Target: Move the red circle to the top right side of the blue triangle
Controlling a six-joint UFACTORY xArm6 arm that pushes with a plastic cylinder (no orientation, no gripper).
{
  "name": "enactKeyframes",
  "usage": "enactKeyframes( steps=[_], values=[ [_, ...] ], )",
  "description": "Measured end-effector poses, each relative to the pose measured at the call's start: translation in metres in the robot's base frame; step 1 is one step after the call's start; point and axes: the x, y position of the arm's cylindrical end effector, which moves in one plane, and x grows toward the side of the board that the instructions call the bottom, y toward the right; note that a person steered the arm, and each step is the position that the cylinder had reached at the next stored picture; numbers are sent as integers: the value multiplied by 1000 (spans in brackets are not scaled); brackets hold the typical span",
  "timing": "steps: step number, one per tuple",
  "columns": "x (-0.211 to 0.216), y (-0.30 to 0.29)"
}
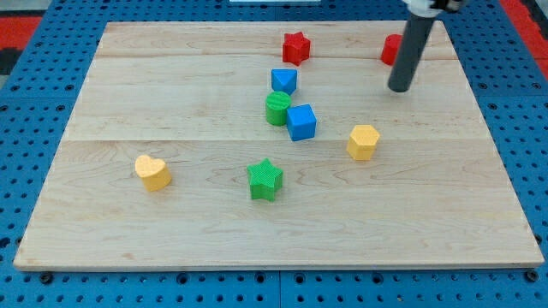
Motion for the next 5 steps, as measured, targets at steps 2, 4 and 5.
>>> enactKeyframes(
  steps=[2,4,5],
  values=[
    [44,-54],
    [49,-57],
    [5,-63]
  ],
)
